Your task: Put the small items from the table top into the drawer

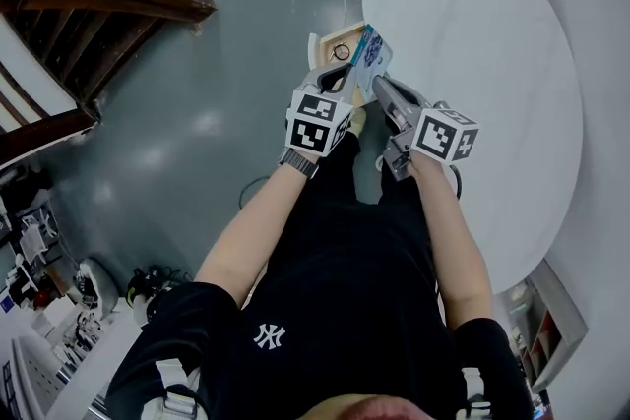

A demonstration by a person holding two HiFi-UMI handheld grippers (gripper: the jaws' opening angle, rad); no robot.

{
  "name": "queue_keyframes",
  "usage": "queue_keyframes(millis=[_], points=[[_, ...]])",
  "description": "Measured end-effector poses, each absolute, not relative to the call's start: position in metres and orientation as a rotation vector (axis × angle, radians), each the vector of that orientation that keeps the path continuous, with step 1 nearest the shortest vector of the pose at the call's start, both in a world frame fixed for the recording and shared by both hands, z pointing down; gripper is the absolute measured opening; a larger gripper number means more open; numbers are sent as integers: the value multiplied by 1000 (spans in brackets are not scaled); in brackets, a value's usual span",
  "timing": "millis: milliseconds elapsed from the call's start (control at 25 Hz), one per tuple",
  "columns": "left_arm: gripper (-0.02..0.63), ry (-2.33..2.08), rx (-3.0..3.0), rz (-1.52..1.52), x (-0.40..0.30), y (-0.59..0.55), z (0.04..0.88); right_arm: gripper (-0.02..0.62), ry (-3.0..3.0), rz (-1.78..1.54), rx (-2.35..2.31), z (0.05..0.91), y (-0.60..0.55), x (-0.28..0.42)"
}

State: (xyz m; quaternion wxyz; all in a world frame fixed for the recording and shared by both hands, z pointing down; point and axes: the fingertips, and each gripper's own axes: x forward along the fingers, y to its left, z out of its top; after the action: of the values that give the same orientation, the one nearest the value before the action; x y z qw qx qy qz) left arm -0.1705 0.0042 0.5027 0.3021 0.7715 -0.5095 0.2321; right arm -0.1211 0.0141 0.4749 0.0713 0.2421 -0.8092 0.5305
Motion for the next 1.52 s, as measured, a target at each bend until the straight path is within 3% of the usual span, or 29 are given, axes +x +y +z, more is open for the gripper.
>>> queue_keyframes(millis=[1520], points=[[0, -1374, 1936, 610, -226, 1, 602, 29, -2145, 1489, 845, 659, 19, -180]])
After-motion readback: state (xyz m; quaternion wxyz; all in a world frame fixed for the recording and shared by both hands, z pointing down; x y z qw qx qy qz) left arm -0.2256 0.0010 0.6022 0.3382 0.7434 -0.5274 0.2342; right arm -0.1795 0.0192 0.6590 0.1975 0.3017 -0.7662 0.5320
